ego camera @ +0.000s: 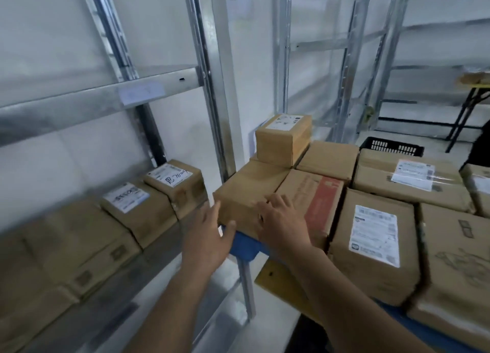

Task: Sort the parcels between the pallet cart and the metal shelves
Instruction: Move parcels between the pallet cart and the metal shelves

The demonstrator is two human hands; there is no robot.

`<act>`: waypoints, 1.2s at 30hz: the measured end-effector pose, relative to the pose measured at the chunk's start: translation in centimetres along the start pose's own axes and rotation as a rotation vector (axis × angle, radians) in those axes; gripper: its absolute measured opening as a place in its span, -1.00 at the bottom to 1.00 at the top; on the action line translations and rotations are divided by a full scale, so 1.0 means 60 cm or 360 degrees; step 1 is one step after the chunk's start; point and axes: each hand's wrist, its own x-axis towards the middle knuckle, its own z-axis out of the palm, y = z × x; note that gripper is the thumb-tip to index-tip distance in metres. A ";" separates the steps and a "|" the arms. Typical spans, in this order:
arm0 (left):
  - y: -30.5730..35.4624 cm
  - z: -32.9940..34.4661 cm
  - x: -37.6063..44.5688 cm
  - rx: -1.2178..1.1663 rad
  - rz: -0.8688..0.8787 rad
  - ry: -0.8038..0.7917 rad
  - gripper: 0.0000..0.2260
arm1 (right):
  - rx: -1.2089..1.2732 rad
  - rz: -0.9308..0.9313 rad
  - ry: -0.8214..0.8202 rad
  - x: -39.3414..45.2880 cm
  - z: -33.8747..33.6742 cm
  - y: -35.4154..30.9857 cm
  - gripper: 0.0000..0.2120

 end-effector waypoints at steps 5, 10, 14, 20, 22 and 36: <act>-0.060 -0.029 -0.109 0.0184 -0.0112 0.0087 -0.49 | 0.0008 -0.0188 -0.0065 -0.058 0.040 -0.068 -0.66; -0.117 -0.067 -0.199 0.0356 -0.0440 0.0138 -0.41 | -0.0005 -0.0411 -0.0220 -0.099 0.072 -0.145 -0.60; -0.161 -0.110 -0.262 0.0461 -0.0589 0.0245 -0.41 | 0.0006 -0.0584 -0.0224 -0.132 0.091 -0.217 -0.56; -0.222 -0.202 -0.367 0.0454 -0.0692 0.0477 -0.39 | -0.0006 -0.0787 -0.0206 -0.189 0.103 -0.358 -0.54; -0.247 -0.244 -0.416 0.0467 -0.0733 0.0562 -0.38 | 0.0057 -0.0820 -0.0200 -0.218 0.105 -0.419 -0.55; -0.422 -0.483 -0.788 0.0606 -0.1152 0.0901 -0.37 | 0.0228 -0.1331 -0.0452 -0.470 0.165 -0.816 -0.47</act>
